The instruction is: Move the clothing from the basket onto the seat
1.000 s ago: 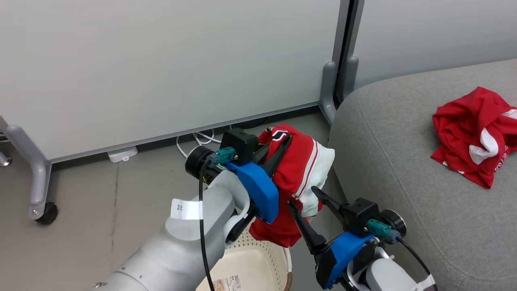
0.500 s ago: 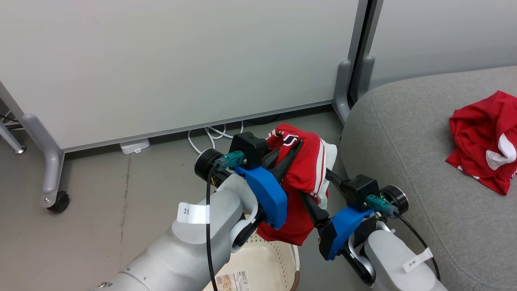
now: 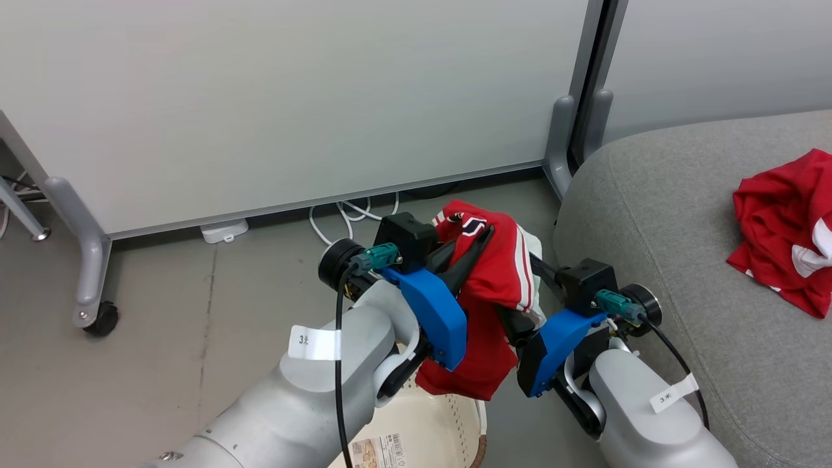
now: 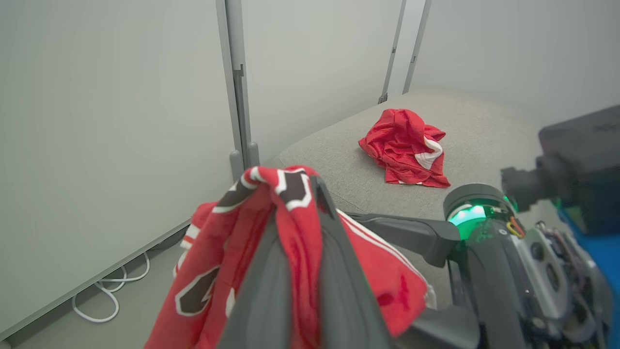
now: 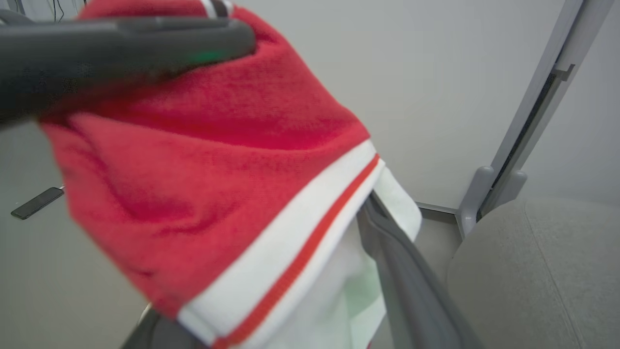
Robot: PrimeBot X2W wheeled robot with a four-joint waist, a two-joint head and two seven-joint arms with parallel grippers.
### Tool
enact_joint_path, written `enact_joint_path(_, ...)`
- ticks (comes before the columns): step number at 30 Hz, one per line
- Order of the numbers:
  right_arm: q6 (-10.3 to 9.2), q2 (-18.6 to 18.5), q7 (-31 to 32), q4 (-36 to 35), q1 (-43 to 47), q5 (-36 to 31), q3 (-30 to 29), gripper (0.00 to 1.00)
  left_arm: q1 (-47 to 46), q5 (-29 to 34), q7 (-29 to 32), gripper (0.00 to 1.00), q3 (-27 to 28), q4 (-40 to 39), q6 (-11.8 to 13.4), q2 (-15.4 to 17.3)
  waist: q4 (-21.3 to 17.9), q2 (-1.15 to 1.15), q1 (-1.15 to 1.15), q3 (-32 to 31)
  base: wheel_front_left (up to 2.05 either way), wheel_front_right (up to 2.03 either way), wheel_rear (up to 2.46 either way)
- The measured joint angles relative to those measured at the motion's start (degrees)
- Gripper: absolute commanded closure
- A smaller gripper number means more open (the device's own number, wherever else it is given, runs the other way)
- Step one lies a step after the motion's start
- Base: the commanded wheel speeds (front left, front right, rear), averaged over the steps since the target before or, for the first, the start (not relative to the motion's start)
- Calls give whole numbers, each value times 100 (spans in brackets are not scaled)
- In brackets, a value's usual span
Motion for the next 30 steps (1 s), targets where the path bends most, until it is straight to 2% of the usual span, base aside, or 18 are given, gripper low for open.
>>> enact_joint_path(1, 0, 0, -1, 26, -4, 67, 32, 55, 0, -1, 1, 100, -1, 2, 0, 1, 1, 0, 0, -2, 0, 0, 0)
enact_joint_path(2, 0, 0, -2, 56, -10, 118, 68, 89, -1, -1, 0, 100, -1, 5, 0, 1, -1, 0, 0, -3, 0, 0, 0)
enact_joint_path(3, 0, 0, -3, 87, -42, 185, 132, 100, -2, -5, 0, 100, 3, 22, 0, 0, -9, 0, 0, -7, 0, 0, 0)
enact_joint_path(15, 0, 0, -3, 41, -68, 327, 194, 100, -3, 25, 0, 100, 97, 85, 0, 0, -101, 0, 0, -15, 0, 0, 0)
enact_joint_path(16, 0, 0, -3, 32, -68, 327, 193, 100, -3, 33, 0, 93, 105, 86, 0, 0, -106, 0, 0, -15, 0, 0, 0)
enact_joint_path(17, 0, 0, -3, 18, -66, 328, 187, 100, -3, 44, 0, 67, 110, 88, 0, 0, -110, 0, 0, -17, 0, 0, 0)
enact_joint_path(18, 0, 0, -3, -4, -65, 328, 180, 100, -3, 46, 0, 48, 109, 91, 0, 0, -115, 0, 0, -19, 0, 0, 0)
enact_joint_path(19, 0, 0, -3, -26, -65, 328, 174, 100, -2, 46, 0, 13, 111, 94, 0, 0, -119, 0, 0, -22, 0, 0, 0)
enact_joint_path(20, 0, 0, -3, -36, -65, 328, 170, 100, -1, 46, 0, 0, 111, 99, 0, 0, -124, 0, 0, -25, 0, 0, 0)
enact_joint_path(30, 0, 0, -3, -94, -59, 315, 98, 100, 32, 65, 0, 0, 191, 163, 0, -1, -145, 0, 0, -41, 0, 0, 0)
